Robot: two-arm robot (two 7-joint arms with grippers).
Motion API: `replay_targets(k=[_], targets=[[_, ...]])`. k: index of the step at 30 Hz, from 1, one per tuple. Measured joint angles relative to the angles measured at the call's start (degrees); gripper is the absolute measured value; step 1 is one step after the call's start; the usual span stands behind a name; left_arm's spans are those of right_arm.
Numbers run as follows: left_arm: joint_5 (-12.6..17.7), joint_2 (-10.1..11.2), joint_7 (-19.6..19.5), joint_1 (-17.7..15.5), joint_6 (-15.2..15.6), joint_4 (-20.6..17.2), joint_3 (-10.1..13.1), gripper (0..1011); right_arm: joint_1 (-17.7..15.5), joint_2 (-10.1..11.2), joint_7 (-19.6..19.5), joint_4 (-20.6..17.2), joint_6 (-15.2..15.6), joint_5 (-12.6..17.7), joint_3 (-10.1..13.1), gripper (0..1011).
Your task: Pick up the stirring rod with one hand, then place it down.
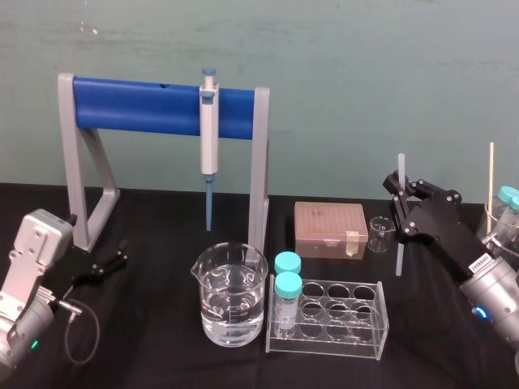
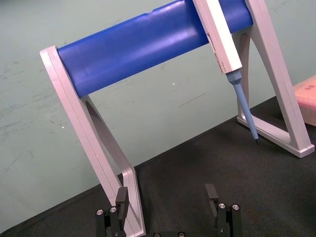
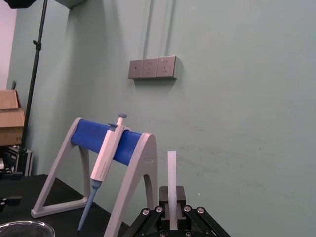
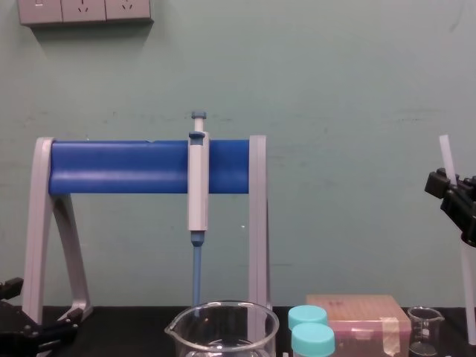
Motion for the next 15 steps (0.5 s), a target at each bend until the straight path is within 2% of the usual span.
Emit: replay_targets(k=[15], targets=[[0.0,0.0,0.0,0.0,0.0,0.0,0.0,1000,0.0,0.0,0.0,0.0,0.0,0.0,0.0,70]])
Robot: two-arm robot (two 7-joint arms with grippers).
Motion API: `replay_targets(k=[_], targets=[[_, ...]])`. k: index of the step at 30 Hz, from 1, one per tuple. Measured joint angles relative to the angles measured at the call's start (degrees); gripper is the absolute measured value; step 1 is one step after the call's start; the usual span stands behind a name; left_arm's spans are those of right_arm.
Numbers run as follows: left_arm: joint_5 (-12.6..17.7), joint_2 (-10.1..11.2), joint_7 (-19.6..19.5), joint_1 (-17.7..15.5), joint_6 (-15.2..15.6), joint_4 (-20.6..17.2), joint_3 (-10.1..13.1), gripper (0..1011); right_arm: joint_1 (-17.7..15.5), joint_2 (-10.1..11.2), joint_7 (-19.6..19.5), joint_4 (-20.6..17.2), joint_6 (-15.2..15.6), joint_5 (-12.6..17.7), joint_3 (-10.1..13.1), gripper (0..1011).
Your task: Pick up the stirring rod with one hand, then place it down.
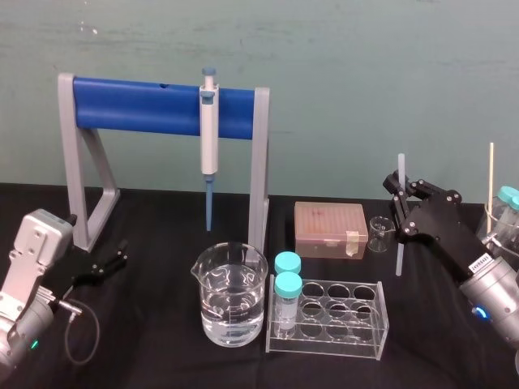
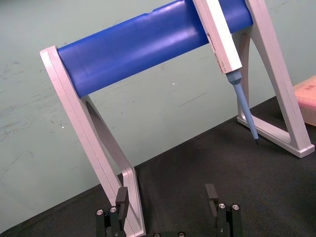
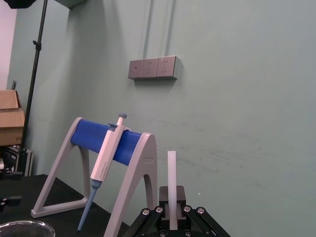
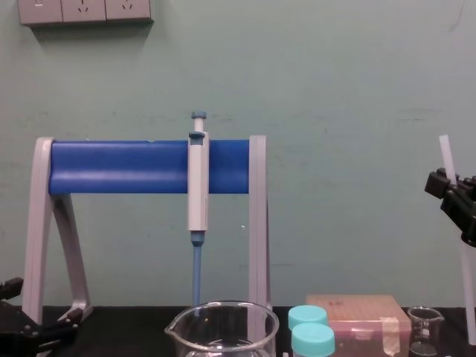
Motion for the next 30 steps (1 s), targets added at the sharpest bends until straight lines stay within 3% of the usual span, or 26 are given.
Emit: replay_targets(k=[15,30], targets=[[0.0,0.0,0.0,0.0,0.0,0.0,0.0,1000,-0.5,-1.1,3.4,-1.3,0.0,1.0,0.6,70],[0.0,0.0,0.0,0.0,0.0,0.0,0.0,1000,0.7,-1.3,8.3,0.2,1.2,3.6,-2.0,70]])
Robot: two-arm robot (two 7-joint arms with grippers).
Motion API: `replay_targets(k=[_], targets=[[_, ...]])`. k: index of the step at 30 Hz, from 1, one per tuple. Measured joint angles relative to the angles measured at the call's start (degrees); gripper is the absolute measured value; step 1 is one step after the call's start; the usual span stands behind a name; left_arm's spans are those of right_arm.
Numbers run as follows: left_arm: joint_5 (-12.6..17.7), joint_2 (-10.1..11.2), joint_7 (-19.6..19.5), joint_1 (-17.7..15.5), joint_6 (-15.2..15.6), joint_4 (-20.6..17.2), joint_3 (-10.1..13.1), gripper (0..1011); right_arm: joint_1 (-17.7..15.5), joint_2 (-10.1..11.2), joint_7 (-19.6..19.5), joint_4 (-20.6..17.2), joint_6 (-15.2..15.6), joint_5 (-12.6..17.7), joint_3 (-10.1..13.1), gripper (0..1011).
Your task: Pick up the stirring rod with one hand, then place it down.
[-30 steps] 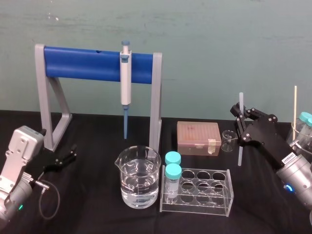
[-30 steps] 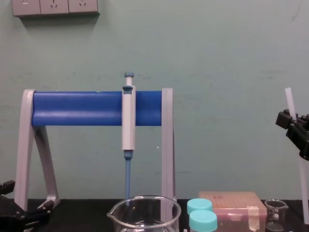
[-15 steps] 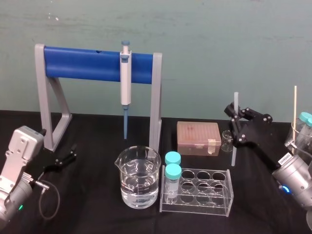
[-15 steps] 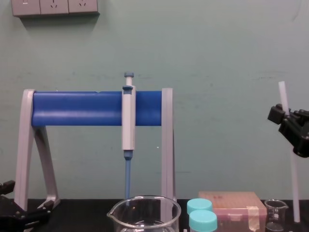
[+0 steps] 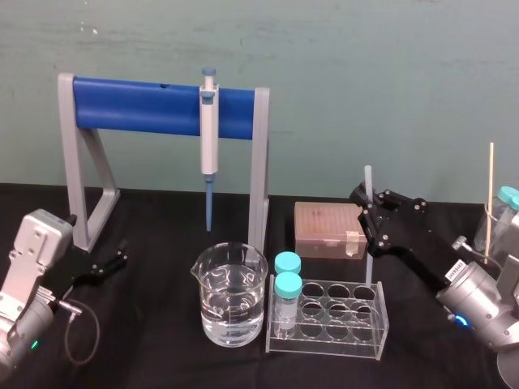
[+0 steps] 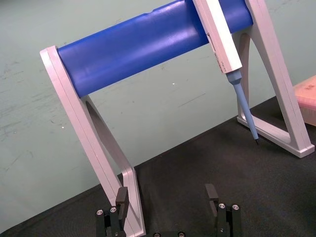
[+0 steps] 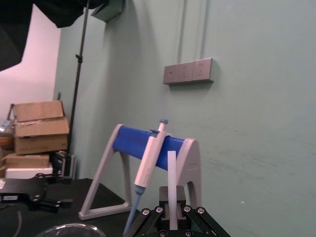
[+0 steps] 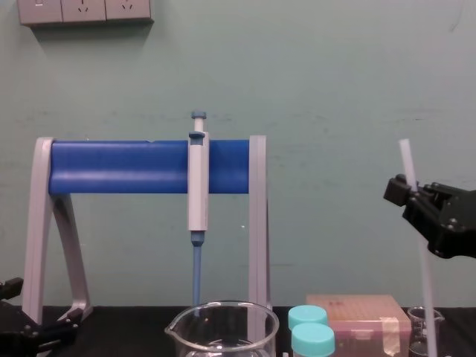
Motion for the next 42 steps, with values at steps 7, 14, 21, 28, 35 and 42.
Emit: replay_targets(k=[7,14,21,28,35,42], targets=[[0.0,0.0,0.0,0.0,0.0,0.0,0.0,1000,0.7,0.0,1.2,0.9,0.9,1.1,-1.2,70],[0.0,0.0,0.0,0.0,0.0,0.0,0.0,1000,1.1,0.2,1.8,2.2,2.3,2.1,-2.2,70],[0.0,0.0,0.0,0.0,0.0,0.0,0.0,1000,1.4,0.4,2.1,3.2,2.5,2.3,-2.8,70],[0.0,0.0,0.0,0.0,0.0,0.0,0.0,1000,1.7,0.6,2.6,4.4,2.1,2.2,-3.5,71],[0.0,0.0,0.0,0.0,0.0,0.0,0.0,1000,2.3,0.6,2.9,6.2,1.7,1.8,-4.0,70],[0.0,0.0,0.0,0.0,0.0,0.0,0.0,1000,3.1,0.5,3.3,8.2,1.5,1.2,-4.6,70]])
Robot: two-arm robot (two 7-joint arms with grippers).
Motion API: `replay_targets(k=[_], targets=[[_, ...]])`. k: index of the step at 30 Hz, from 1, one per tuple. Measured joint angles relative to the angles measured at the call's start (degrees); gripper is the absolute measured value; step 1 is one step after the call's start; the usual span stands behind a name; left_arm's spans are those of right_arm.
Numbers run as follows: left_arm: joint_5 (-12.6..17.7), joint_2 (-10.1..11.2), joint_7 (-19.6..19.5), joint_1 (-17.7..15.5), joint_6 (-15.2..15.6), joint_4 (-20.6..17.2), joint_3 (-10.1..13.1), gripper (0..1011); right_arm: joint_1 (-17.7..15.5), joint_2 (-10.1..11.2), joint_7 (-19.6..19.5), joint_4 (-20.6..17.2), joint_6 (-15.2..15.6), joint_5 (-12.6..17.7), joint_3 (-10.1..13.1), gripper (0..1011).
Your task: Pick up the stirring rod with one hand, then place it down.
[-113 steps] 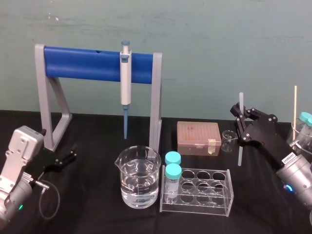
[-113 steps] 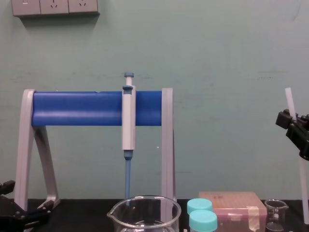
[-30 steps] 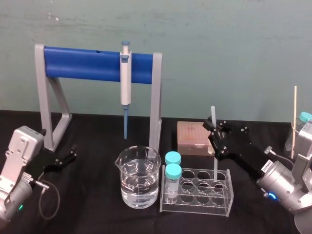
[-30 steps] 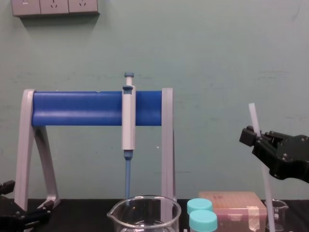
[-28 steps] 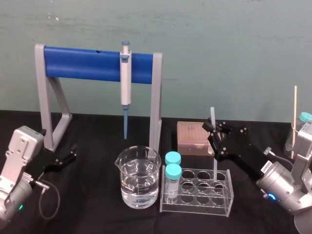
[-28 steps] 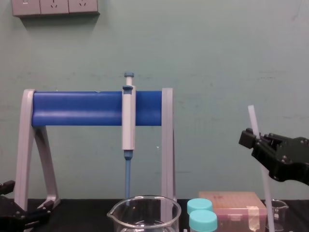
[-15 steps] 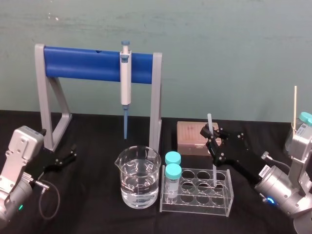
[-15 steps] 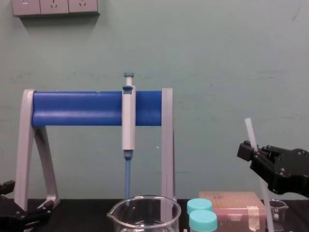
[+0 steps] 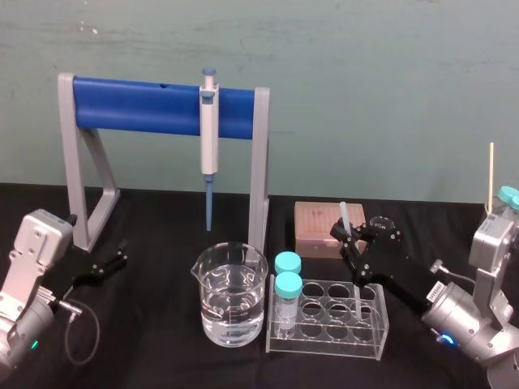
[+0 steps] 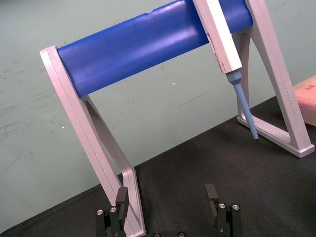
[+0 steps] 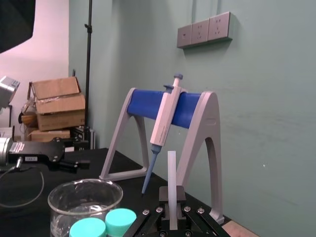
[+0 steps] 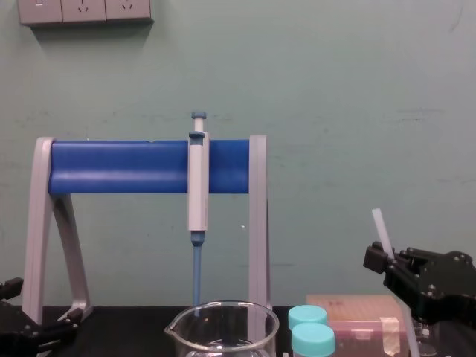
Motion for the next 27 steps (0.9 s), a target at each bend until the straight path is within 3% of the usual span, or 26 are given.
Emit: replay_targets(k=[16,27], targets=[[0.0,0.0,0.0,0.0,0.0,0.0,0.0,1000,0.9,0.5,-1.2,1.6,2.3,-2.4,-1.3,70],[0.0,0.0,0.0,0.0,0.0,0.0,0.0,1000,0.8,0.4,-1.1,1.6,2.2,-2.2,-1.3,70]])
